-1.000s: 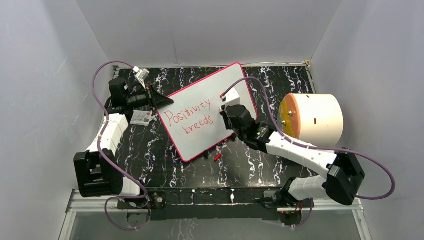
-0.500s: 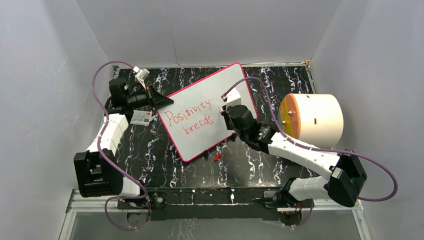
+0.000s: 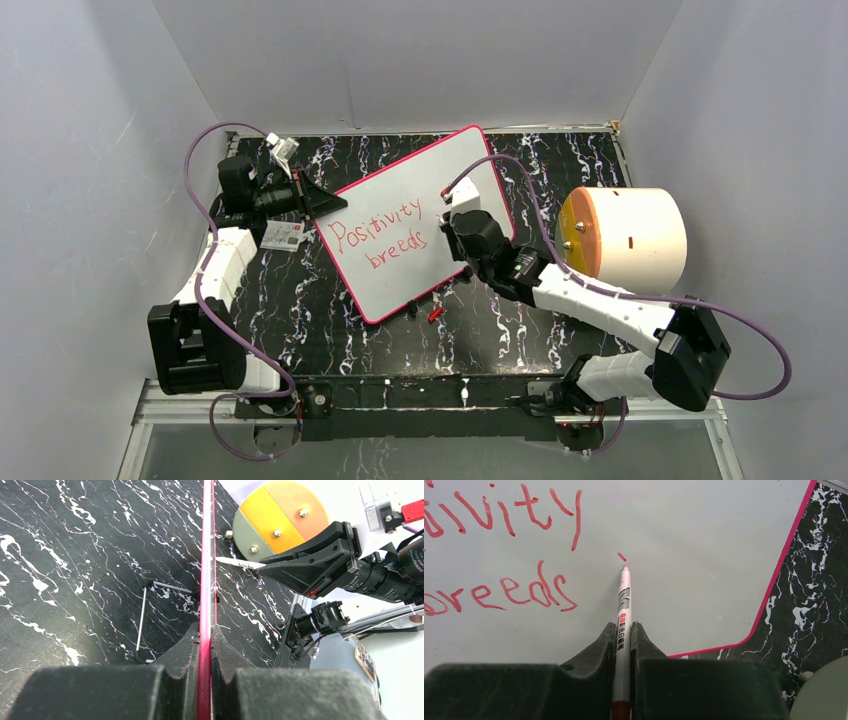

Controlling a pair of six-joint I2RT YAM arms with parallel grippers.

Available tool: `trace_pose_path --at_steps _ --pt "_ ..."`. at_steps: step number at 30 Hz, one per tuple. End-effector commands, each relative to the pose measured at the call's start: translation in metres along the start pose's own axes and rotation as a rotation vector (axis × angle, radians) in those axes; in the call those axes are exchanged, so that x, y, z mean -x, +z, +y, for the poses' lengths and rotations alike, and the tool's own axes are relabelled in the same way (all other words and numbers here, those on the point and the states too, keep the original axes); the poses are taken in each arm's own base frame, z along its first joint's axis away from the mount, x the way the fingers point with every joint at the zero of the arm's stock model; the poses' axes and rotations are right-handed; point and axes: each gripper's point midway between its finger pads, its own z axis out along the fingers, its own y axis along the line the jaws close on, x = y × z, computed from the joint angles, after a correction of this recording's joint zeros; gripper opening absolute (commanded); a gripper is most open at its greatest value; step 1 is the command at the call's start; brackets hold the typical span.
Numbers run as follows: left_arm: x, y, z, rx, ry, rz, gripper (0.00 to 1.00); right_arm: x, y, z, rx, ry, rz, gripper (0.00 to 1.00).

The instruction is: Write a sentence on the whiteboard

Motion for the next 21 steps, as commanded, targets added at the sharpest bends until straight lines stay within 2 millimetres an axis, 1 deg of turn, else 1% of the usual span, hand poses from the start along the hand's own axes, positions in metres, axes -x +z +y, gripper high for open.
trace_pose_path --at_steps 1,8,15,21 --pt "-0.028 0.007 0.035 0.121 -0.036 0.055 0.0 0.018 0.003 0.001 -0.006 0.029 -0.045 0.0" --pt "-0.028 0.007 0.035 0.121 -0.037 0.055 0.0 0.013 0.005 0.002 -0.003 0.016 -0.019 0.0" --pt "-0.029 0.007 0.035 0.118 -0.039 0.056 0.0 0.0 0.0 0.002 0.002 0.013 0.048 0.0" --pt "-0.028 0.007 0.034 0.118 -0.036 0.055 0.0 -0.007 -0.004 0.005 0.025 0.009 0.091 0.0"
